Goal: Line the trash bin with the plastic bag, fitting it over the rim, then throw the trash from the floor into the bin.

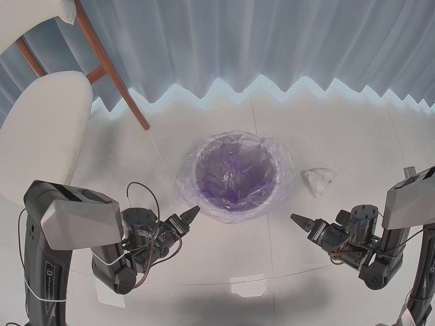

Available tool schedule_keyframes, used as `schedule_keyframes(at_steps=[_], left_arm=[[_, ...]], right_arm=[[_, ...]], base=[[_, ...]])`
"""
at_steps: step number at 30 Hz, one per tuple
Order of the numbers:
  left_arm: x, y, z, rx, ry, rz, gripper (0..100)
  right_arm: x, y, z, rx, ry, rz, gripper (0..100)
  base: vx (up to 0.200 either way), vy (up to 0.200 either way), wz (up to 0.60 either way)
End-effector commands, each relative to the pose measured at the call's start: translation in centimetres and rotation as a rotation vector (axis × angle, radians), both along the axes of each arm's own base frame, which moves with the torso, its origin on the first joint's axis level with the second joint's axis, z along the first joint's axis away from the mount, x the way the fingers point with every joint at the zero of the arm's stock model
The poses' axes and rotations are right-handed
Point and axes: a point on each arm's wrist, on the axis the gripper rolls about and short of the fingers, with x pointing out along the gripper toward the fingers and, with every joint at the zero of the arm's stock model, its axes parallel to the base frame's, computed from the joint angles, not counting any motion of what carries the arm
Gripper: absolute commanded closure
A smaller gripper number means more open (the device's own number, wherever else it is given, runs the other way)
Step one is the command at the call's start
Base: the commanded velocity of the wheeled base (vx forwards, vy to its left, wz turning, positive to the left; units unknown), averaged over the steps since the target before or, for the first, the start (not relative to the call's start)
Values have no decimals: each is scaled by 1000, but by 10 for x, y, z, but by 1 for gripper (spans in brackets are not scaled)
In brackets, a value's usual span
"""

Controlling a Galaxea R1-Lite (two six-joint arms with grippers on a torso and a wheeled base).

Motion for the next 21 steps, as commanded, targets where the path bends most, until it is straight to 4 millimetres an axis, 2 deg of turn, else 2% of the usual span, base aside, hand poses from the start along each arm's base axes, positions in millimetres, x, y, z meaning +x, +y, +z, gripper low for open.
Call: schedule_keyframes(at_steps=[1, 15, 16, 21], left_arm=[[10, 0, -13, -13, 16, 16, 0], [36, -9, -25, -50, -31, 28, 0], [36, -9, -25, -49, -30, 28, 100], [35, -8, -27, -44, -25, 30, 100]], right_arm=[[0, 0, 8, 14, -37, -2, 0], [-7, -3, 18, 14, -56, -22, 0], [-7, -3, 18, 14, -56, -22, 0], [-10, -5, 18, 8, -52, -34, 0]], base=[[0, 0, 0], [0, 0, 0], [0, 0, 0], [0, 0, 0]])
